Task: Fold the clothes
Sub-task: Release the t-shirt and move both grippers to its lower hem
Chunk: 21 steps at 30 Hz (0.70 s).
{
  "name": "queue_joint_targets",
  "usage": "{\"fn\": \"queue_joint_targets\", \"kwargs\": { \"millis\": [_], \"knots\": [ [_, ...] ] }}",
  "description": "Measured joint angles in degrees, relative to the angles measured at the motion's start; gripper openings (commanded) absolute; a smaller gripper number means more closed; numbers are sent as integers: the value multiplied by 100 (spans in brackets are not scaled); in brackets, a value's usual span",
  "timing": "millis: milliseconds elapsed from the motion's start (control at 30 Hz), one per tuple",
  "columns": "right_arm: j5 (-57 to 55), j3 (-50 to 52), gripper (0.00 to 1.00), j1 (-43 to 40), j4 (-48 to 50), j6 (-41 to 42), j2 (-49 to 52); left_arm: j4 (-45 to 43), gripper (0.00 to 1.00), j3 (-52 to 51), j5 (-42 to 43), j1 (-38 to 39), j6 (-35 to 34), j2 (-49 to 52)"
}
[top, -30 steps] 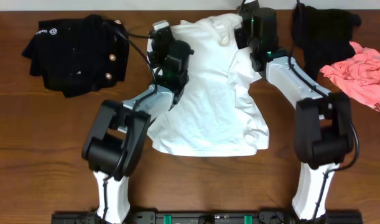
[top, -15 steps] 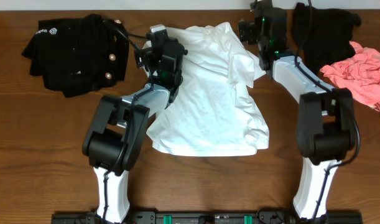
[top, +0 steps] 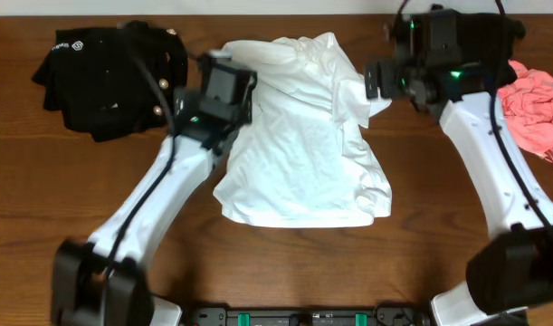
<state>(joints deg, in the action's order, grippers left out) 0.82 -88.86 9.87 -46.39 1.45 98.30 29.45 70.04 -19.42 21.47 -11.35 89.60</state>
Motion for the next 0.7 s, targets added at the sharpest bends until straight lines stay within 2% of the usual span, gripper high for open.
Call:
{"fn": "queue_joint_targets", "kwargs": {
  "millis": [100, 267, 433, 700],
  "knots": [
    [201, 9, 99, 0, -933, 190, -22, 1113, 98, 2, 688, 7, -339, -308],
    [358, 111, 99, 37, -1786, 308, -22, 2020, 98, -63, 1204, 7, -734, -308],
    [417, 380, 99, 223, -2072, 361, -22, 2275, 98, -420, 1388, 7, -1056, -308],
    [293, 1161, 94, 581, -1829, 407, -22, 2277, 98, -1147, 1650, 4, -1360, -299]
  ]
}}
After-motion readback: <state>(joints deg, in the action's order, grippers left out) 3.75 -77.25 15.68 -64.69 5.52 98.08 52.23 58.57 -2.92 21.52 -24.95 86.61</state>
